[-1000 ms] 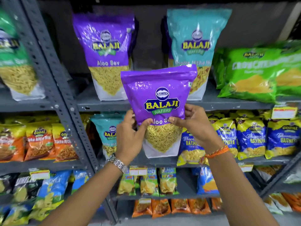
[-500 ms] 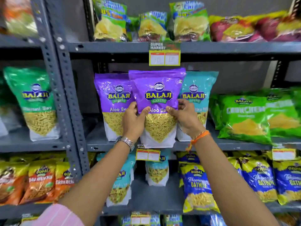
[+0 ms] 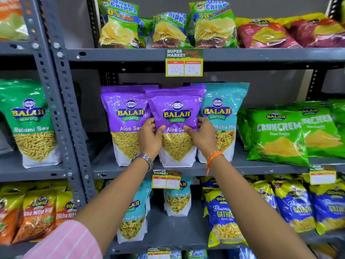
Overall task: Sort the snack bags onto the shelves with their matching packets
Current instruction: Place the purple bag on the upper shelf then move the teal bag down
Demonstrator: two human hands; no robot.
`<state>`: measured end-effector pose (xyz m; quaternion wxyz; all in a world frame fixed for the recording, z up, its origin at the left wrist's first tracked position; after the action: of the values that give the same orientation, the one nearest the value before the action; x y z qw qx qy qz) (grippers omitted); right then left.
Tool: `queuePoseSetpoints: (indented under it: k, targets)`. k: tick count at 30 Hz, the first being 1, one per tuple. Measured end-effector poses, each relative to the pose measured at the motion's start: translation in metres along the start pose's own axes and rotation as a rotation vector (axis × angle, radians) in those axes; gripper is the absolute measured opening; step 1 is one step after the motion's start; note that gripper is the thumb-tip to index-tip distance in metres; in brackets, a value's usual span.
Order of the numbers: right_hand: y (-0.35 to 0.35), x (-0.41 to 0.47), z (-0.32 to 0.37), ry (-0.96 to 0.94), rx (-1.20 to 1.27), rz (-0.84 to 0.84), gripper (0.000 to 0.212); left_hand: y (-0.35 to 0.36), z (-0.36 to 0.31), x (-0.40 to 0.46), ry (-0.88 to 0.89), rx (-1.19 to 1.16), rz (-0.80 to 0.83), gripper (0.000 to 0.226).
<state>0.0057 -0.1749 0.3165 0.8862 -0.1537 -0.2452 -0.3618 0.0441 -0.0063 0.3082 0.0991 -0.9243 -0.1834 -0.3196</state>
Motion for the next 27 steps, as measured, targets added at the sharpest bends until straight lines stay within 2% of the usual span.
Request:
queuePoseSetpoints:
  k: [2,5,10,12,15,17,19,23,27]
  targets:
    - [-0.006,-0.002,0.003,-0.080,-0.096,-0.014,0.044,0.001,-0.003,-0.001,-0.010,-0.014,-0.026,0.039]
    - [-0.026,-0.001,0.005,-0.099,-0.160,-0.096,0.064,-0.004,-0.007,-0.008,-0.069,-0.073,-0.067,0.048]
    - [-0.092,0.014,-0.023,-0.019,0.031,-0.364,0.054,-0.007,-0.029,-0.045,0.024,-0.142,-0.228,0.038]
    - [-0.109,0.026,-0.042,0.059,0.085,-0.308,0.065,0.008,-0.043,-0.064,0.031,-0.185,-0.148,0.031]
    - [-0.111,0.044,-0.067,0.165,0.093,-0.045,0.088,0.041,-0.058,-0.089,-0.020,-0.252,0.063,0.030]
    - [-0.107,0.050,-0.074,0.190,0.117,0.140,0.086,0.061,-0.064,-0.098,-0.075,-0.247,0.172,0.027]
    - [-0.103,0.055,-0.081,0.178,0.156,0.256,0.083,0.073,-0.067,-0.100,-0.109,-0.197,0.246,0.039]
    - [-0.107,0.062,-0.089,0.165,0.232,0.297,0.068,0.090,-0.057,-0.097,-0.107,-0.150,0.268,0.051]
    - [-0.122,0.068,-0.096,0.193,0.242,0.279,0.067,0.101,-0.049,-0.097,-0.083,-0.089,0.285,0.069]
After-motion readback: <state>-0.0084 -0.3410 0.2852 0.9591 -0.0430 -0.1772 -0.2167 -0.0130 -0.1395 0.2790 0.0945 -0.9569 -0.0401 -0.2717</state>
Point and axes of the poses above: each hand's wrist, its own x-axis towards the middle knuckle, its own y-axis out of the palm, z = x × y, the point moved 1 cm from there along x, towards the middle knuckle, and after that the axes turned 10 degrees about -z, right-handed, at the moved point
